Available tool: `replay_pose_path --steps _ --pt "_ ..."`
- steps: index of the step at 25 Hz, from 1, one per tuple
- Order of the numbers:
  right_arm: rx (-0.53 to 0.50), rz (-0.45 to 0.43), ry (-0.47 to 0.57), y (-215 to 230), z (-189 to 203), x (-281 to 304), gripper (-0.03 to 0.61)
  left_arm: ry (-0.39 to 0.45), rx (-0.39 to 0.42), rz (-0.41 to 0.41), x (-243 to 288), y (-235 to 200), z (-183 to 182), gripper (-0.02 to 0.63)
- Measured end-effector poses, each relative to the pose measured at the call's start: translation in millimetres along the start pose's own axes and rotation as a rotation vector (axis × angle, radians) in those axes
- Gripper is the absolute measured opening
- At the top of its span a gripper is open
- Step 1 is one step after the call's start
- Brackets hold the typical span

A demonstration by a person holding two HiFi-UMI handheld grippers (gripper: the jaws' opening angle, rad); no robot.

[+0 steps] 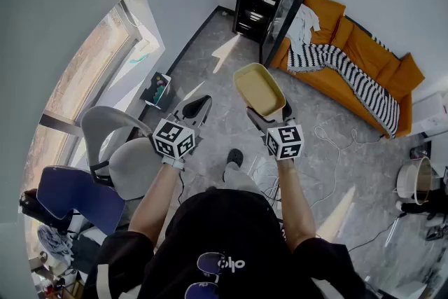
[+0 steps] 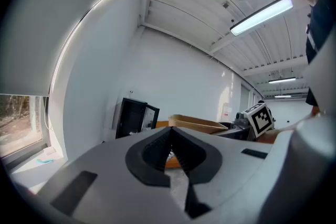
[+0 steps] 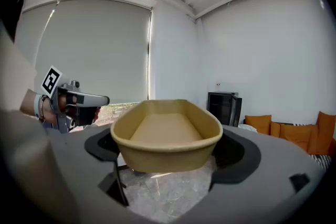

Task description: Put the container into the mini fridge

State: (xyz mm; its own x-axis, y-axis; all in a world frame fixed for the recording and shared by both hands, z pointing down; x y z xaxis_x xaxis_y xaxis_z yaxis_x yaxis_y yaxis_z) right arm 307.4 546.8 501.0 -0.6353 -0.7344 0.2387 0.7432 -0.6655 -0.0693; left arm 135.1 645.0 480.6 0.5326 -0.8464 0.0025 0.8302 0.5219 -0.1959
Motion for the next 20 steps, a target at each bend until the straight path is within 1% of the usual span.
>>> replay_pose_path --steps 10,20 --pt "0.009 0.010 -0.011 16.7 0.7 8.5 0.526 -0.003 -0.002 -0.013 8.5 -9.5 -0.7 0.005" --pt "0.010 0.022 -0.005 64.4 -10.6 57.2 0.526 -0.018 0.019 -0.055 42.8 -52.2 -18.8 0.005"
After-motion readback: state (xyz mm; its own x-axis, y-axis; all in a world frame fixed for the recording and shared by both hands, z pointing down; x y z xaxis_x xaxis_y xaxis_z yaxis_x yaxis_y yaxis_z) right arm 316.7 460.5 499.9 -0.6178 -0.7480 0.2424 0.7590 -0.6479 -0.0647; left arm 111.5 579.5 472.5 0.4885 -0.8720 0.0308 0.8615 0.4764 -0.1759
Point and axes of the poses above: the fingertips, and each gripper's own axes: x forward along the fingers, y to its right, z out of its underside, the point moved 3 cm from there along -x, backward along the fingers, and after that the axes turned 15 degrees about z, right-handed, at the moved point
